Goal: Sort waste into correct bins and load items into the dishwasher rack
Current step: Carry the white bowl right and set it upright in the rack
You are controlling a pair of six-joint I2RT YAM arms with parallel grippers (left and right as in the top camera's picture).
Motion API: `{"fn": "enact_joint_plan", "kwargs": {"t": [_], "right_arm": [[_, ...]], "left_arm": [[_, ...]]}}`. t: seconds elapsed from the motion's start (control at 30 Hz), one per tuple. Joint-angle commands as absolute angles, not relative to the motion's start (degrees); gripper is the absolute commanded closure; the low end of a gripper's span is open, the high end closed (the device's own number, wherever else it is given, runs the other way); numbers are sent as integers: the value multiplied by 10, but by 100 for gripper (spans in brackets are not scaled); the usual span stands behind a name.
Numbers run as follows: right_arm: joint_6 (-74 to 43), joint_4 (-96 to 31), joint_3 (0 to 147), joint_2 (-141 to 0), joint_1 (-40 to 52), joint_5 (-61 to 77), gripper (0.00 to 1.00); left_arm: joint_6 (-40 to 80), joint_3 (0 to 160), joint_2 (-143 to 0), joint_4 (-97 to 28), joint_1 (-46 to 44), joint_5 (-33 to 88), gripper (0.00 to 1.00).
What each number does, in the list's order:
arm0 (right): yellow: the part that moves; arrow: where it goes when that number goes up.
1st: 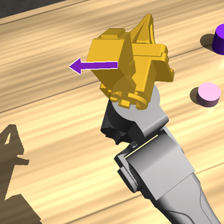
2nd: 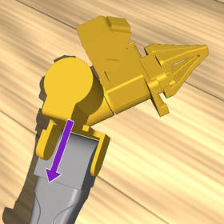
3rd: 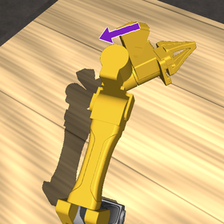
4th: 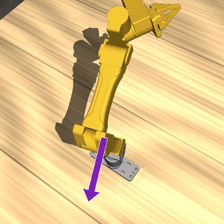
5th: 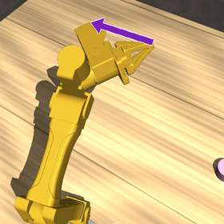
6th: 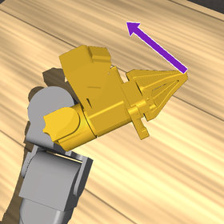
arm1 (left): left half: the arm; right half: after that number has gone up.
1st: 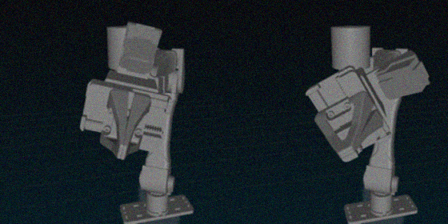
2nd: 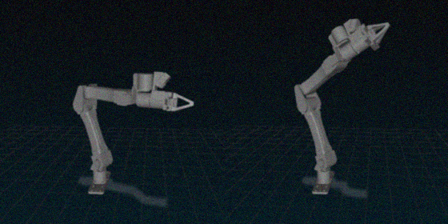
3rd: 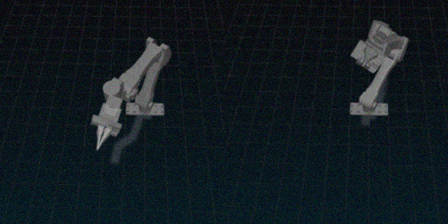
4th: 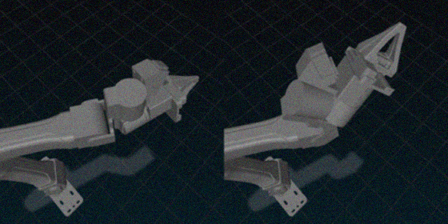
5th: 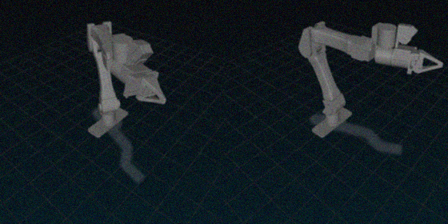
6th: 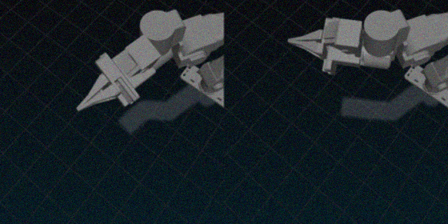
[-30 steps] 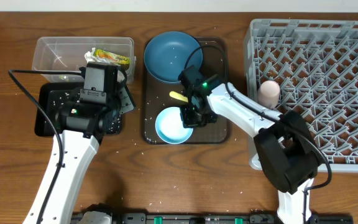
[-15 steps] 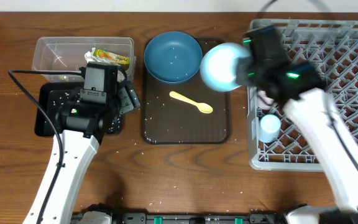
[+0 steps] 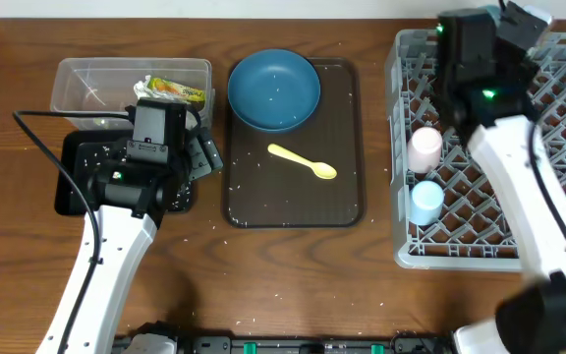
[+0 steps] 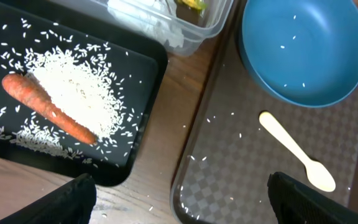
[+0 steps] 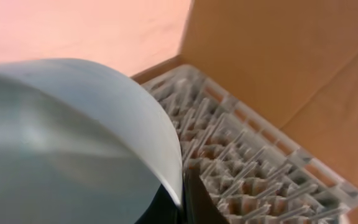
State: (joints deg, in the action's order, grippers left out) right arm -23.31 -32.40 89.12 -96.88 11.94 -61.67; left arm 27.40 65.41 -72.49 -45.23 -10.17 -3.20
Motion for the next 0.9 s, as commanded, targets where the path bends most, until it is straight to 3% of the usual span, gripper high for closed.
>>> {"fn": "enact_joint_plan", "kwargs": {"t": [0.0, 0.2, 0.53, 0.8, 0.87], "right_arm": [[-65, -242, 889, -1025, 115, -767, 99], [149, -83, 889, -1120, 117, -817, 99], [155, -82, 889, -1204, 122, -811, 99], [126, -190, 888, -1214, 150, -754, 98], [123, -204, 888, -1214, 159, -754, 89]], "left_arm": [[277, 659, -729, -454, -99, -37, 5], [277, 659, -729, -454, -99, -37, 4], [277, 659, -729, -454, -99, -37, 3], [277, 659, -729, -454, -99, -37, 3], [277, 659, -729, -454, -99, -37, 3]]}}
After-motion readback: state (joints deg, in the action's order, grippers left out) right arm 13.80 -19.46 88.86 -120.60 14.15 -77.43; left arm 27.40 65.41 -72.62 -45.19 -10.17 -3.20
